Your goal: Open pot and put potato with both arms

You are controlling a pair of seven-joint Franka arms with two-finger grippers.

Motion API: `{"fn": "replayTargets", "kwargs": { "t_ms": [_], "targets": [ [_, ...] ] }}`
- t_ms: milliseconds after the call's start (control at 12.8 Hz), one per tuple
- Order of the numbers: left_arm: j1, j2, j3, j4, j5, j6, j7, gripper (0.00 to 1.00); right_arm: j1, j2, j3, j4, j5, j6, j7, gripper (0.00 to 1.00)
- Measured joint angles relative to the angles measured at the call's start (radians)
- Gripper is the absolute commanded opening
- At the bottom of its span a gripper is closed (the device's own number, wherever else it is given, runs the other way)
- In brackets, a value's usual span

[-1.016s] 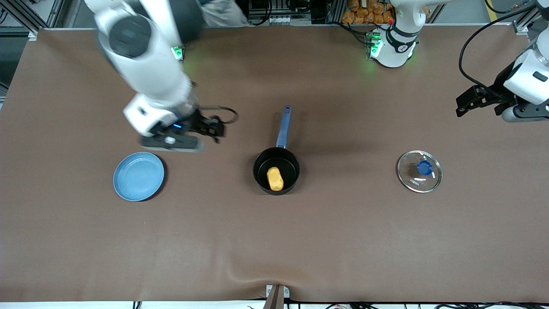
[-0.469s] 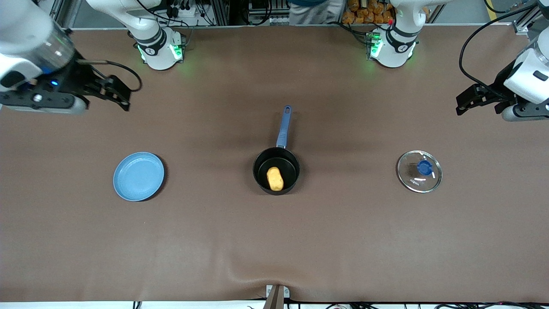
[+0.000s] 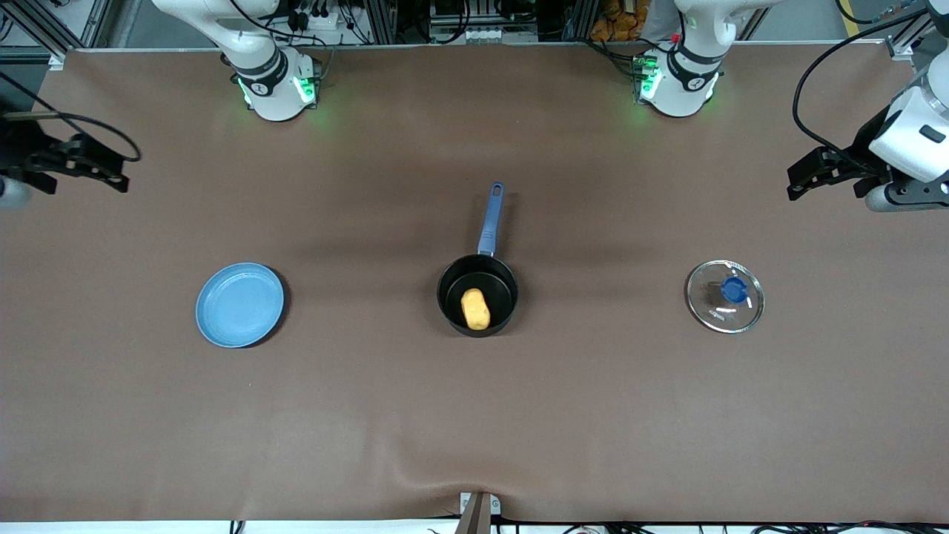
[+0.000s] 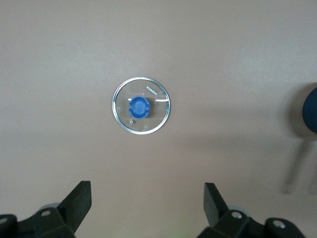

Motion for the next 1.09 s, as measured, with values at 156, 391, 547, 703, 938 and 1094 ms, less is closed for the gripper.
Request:
{"fn": "replayTargets", "kwargs": {
  "t_ms": [156,391,547,703,938,1094],
  "targets": [
    [0.0,0.0,0.0,0.0,0.0,0.0,0.0,1.0,0.002,0.001,-0.028,-0.032,0.025,0.018,-0.008,1.0],
    [-0.002,0.001,-0.001,0.0,0.0,0.0,0.0,1.0,0.01,0.001,-0.029,-0.042,0.025,0.02,-0.008,1.0],
    [-0.002,0.002,-0.001,0.0,0.0,0.0,0.0,1.0,0.011,0.001,-0.029,-0.055,0.023,0.014,-0.008,1.0],
    [-0.002,0.002,-0.001,0.0,0.0,0.0,0.001,1.0,0.004,0.001,-0.032,-0.079,0.018,0.014,-0.013,1.0],
    [-0.002,0.007,-0.001,0.0,0.0,0.0,0.002,1.0,-0.02,-0.017,-0.027,-0.129,0.018,0.054,-0.04,1.0],
    [-0.001,0.01,-0.001,0.0,0.0,0.0,0.002,1.0,-0.02,-0.083,-0.022,-0.233,0.018,0.119,-0.041,1.0]
  ]
}}
